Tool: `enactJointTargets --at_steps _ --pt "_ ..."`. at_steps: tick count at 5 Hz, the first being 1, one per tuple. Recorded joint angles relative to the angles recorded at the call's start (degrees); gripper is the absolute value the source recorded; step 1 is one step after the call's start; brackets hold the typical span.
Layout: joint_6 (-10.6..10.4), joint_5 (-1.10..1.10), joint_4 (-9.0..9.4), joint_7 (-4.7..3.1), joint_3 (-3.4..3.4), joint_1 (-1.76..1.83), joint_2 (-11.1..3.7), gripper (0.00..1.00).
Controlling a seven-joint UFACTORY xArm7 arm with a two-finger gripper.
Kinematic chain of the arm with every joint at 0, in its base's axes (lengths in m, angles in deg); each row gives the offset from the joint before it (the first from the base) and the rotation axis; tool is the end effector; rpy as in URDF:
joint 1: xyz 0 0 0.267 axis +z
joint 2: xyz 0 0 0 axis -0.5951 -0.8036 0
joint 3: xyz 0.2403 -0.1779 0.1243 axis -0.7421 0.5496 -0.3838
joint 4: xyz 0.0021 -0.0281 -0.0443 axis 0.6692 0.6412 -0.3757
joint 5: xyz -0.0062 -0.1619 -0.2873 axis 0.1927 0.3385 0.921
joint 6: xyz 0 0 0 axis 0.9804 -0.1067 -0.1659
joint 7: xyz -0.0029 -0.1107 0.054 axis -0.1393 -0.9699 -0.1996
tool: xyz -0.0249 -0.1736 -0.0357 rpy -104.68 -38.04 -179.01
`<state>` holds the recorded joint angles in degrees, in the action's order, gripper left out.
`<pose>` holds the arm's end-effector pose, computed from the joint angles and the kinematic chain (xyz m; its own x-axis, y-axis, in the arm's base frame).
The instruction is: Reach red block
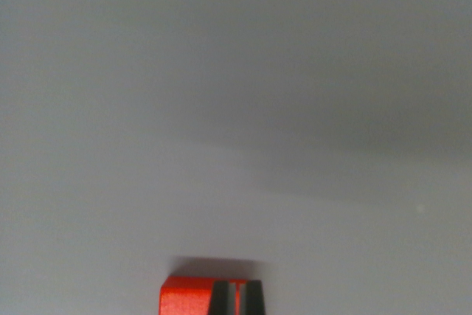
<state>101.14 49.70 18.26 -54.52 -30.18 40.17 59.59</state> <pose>0.4590 0.0804 0.1400 0.9974 0.0634 0.0353 0.0640 -0.9978 -0.0157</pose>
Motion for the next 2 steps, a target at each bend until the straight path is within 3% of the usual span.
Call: enactJointTargets --at_steps 1,2 --pt "0.0 0.0 0.0 0.0 0.0 0.0 0.0 0.0" --pt "-2.2 -0.05 1.89 0.3 -0.2 0.24 -0.45 0.0"
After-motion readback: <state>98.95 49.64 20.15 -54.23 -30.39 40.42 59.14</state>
